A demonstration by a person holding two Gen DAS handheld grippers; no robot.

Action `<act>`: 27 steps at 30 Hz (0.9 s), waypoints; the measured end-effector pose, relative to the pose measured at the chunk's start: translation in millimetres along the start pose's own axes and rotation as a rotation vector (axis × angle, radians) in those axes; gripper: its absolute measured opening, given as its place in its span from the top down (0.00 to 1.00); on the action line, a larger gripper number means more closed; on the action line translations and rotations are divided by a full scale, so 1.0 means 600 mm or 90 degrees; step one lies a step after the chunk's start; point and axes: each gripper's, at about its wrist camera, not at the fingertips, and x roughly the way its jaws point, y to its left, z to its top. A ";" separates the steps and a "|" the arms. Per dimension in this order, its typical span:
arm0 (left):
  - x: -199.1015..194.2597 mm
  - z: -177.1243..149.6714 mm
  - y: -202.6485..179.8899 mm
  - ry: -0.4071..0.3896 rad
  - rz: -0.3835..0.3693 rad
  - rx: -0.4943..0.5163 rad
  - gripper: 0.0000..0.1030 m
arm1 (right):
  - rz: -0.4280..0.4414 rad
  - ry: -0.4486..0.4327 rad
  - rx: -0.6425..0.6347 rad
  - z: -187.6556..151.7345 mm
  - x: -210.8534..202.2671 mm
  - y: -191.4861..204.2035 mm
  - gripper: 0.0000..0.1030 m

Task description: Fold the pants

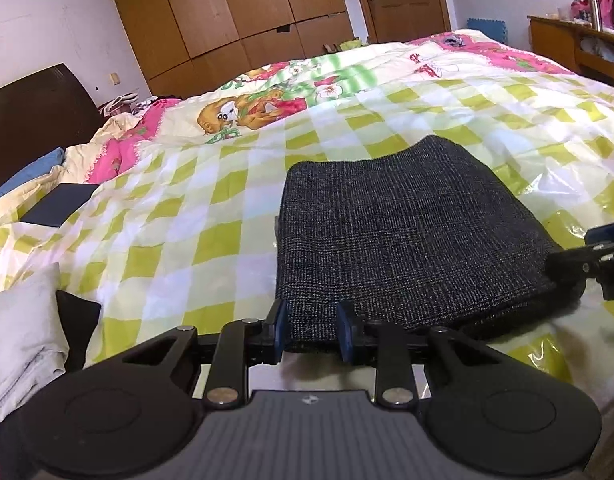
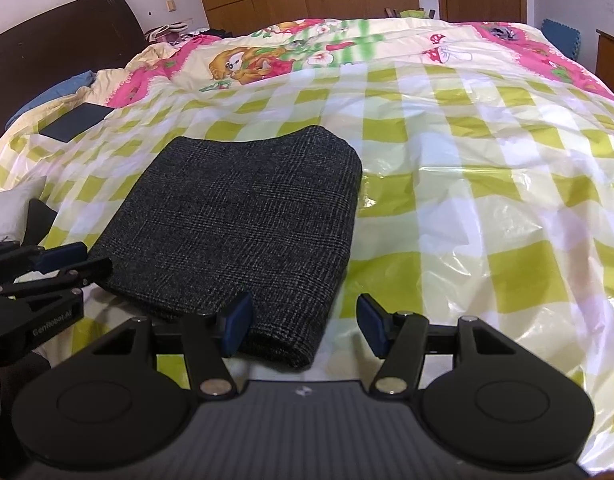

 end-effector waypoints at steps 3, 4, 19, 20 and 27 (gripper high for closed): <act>-0.003 0.000 0.002 -0.001 -0.001 -0.002 0.59 | -0.001 0.003 -0.003 -0.001 0.001 0.002 0.43; -0.003 -0.001 0.002 -0.001 -0.001 -0.003 0.59 | -0.001 0.004 -0.004 -0.001 0.001 0.003 0.43; -0.026 -0.017 -0.009 -0.006 -0.040 -0.035 0.11 | -0.009 0.006 0.005 -0.021 -0.016 0.006 0.42; -0.028 -0.018 -0.009 -0.006 -0.041 -0.038 0.09 | -0.007 0.007 0.011 -0.023 -0.018 0.004 0.42; -0.034 -0.024 -0.002 -0.004 -0.035 -0.072 0.00 | -0.004 0.011 0.028 -0.034 -0.029 0.004 0.42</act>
